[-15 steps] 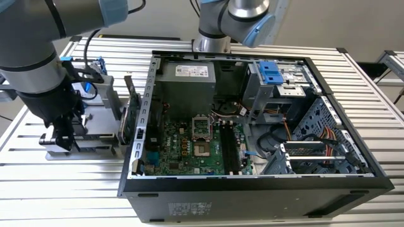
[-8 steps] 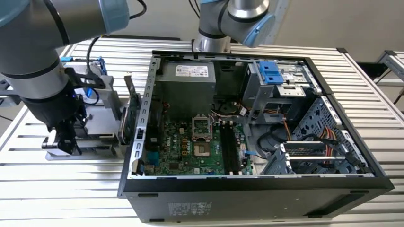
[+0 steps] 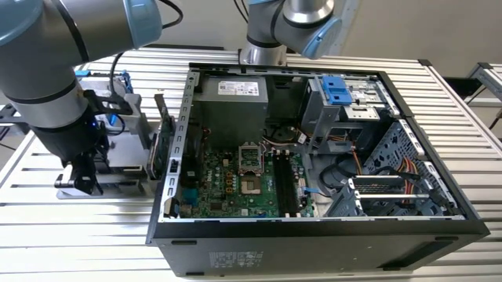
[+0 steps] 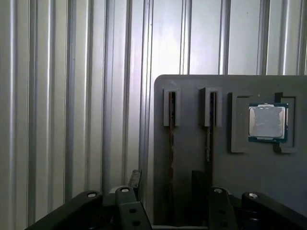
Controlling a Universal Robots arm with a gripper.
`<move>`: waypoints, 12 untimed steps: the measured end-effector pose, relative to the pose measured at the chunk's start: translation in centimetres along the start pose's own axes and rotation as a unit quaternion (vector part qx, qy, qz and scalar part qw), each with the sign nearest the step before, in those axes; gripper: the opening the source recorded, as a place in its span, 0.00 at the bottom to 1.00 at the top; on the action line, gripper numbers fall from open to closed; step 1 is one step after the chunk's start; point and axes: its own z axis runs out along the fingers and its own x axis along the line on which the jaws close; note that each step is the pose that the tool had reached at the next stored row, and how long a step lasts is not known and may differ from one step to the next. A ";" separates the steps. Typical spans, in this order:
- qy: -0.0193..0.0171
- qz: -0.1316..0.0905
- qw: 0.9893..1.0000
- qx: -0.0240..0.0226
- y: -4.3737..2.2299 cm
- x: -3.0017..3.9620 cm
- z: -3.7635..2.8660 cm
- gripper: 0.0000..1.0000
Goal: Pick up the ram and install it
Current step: 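Pick up the ram and move it above insertion slot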
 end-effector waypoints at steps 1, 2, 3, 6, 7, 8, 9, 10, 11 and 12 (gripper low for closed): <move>0.000 0.000 1.000 0.000 -0.01 -0.02 0.10 1.00; 0.000 0.000 1.000 0.000 0.00 -0.06 0.19 1.00; 0.000 0.000 1.000 0.000 -0.01 -0.11 0.28 1.00; 0.000 0.000 1.000 0.000 -0.02 -0.24 0.55 1.00; 0.000 0.000 1.000 0.000 -0.03 -0.26 0.66 1.00; 0.000 0.000 1.000 0.000 -0.03 -0.27 0.78 1.00; 0.000 0.000 1.000 0.000 -0.03 -0.28 0.89 1.00; 0.000 0.000 1.000 0.000 -0.03 -0.29 1.01 1.00; 0.000 0.000 1.000 0.000 -0.04 -0.29 1.11 1.00; 0.000 0.000 1.000 0.000 -0.04 -0.29 1.22 1.00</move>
